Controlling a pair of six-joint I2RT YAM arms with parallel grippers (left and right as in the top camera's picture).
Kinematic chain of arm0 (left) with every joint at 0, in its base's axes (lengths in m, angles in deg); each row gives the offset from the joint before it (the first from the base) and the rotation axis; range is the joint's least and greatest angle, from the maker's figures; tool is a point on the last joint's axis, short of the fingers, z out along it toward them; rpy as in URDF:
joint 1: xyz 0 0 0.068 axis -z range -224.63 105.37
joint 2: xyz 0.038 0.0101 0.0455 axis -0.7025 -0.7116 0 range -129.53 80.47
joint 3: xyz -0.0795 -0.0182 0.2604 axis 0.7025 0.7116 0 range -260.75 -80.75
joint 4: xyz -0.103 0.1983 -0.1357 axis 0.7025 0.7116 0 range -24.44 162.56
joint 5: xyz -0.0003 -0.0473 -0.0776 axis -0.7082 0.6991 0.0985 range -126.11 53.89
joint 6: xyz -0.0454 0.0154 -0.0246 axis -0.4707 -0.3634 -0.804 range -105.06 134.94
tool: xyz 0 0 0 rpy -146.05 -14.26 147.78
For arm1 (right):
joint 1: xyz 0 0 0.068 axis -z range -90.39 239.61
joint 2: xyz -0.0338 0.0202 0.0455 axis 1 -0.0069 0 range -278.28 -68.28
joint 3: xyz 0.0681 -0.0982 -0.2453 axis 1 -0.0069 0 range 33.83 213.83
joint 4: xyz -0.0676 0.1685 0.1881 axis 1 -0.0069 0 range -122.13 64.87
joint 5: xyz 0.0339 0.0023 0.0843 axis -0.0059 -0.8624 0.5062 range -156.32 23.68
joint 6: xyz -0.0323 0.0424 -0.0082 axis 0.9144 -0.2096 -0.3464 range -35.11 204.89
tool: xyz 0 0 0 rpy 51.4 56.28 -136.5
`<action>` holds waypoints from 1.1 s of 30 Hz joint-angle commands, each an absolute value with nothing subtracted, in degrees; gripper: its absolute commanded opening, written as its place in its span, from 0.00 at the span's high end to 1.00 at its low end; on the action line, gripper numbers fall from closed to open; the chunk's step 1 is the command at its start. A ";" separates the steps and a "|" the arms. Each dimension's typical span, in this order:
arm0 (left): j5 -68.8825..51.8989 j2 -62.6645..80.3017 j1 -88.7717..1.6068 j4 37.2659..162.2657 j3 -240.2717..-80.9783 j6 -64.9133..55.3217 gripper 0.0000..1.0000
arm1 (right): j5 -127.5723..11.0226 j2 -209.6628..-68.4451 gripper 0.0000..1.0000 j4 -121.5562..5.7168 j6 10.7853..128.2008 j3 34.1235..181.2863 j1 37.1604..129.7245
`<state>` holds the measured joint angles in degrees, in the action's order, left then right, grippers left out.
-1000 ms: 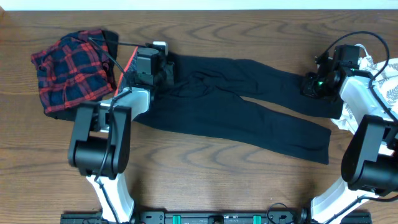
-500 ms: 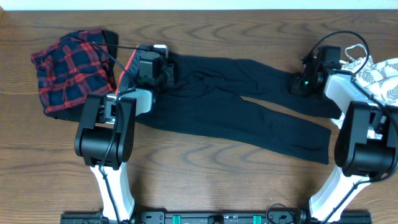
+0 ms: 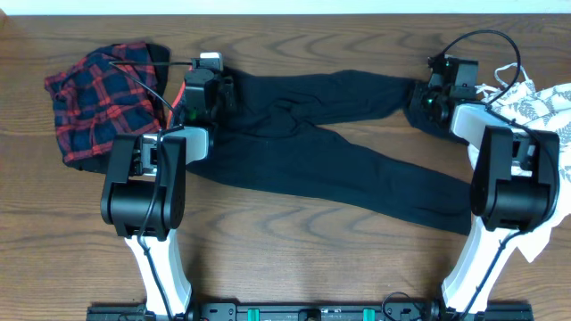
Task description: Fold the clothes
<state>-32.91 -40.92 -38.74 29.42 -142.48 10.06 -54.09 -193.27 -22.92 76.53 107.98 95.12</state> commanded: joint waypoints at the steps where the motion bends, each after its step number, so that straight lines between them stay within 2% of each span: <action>1: -34.50 -41.70 -38.85 28.76 -142.94 9.97 0.54 | -59.07 -199.46 0.97 -23.33 76.12 105.33 94.91; 7: -33.56 -40.79 -38.94 30.25 -143.18 9.95 0.54 | -59.25 -199.41 0.94 -25.47 76.20 105.40 95.17; 10: -33.63 -37.88 -38.96 36.28 -143.20 9.95 0.58 | -59.23 -199.41 0.93 -27.77 77.80 105.40 95.21; 17: -33.56 -29.25 -39.05 50.66 -143.20 12.13 0.58 | -59.23 -196.83 0.88 -31.42 78.30 105.40 95.21; 20: -33.56 -27.65 -39.05 51.17 -143.20 15.67 0.57 | -59.25 -192.09 0.86 -34.02 78.30 105.40 95.21; 27: -32.21 -28.11 -39.05 55.52 -143.18 15.83 0.57 | -59.25 -180.13 0.85 -43.96 78.30 105.40 95.17; 33: -29.21 -30.95 -39.05 56.52 -143.18 17.62 0.58 | -59.20 -177.03 0.89 -50.06 77.97 105.40 95.17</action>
